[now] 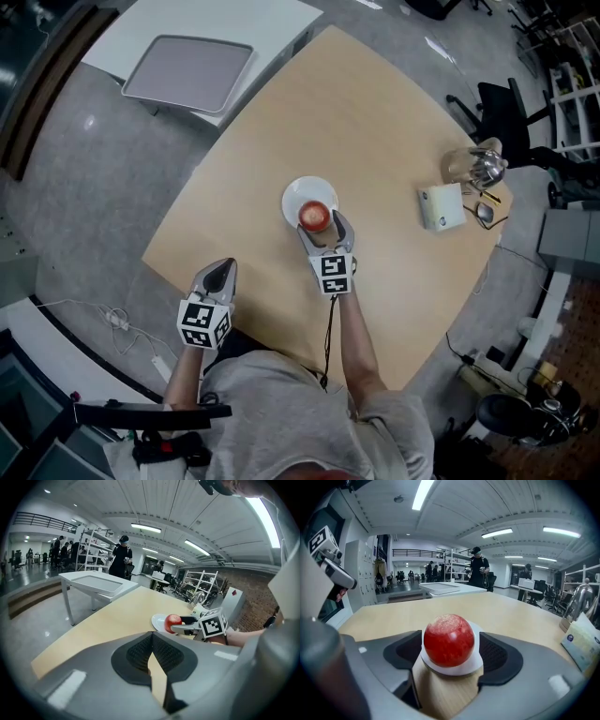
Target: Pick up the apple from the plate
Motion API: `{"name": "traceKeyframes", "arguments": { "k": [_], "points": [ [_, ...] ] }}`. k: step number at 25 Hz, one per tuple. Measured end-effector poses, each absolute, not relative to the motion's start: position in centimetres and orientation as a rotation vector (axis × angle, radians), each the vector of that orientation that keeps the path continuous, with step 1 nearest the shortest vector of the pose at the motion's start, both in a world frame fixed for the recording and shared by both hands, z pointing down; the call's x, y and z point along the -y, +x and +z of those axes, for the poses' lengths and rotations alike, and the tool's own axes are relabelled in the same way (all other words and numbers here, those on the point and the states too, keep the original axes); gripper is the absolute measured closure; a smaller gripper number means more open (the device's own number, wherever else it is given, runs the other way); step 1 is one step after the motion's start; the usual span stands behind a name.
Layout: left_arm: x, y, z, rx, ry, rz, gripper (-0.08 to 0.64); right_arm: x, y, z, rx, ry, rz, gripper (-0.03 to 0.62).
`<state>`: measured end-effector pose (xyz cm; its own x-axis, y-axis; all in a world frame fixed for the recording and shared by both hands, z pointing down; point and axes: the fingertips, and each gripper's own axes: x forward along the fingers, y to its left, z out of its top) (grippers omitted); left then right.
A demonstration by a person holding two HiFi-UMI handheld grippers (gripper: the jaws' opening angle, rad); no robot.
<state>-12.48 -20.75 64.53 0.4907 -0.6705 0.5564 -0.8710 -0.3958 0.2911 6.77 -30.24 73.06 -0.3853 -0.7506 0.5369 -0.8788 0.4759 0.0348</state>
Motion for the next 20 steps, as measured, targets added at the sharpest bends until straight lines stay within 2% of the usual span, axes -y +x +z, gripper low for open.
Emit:
{"name": "traceKeyframes", "arguments": {
  "k": [6,20],
  "points": [
    [20.94,-12.58,64.59,1.263,2.182,0.484,0.54,30.52,6.57,73.25,2.235,1.335,0.362,0.233],
    [21.27,-12.84,64.39,1.247,2.207,0.494,0.54,30.94,6.65,72.56,2.232,1.361,0.396,0.236]
  ]
}}
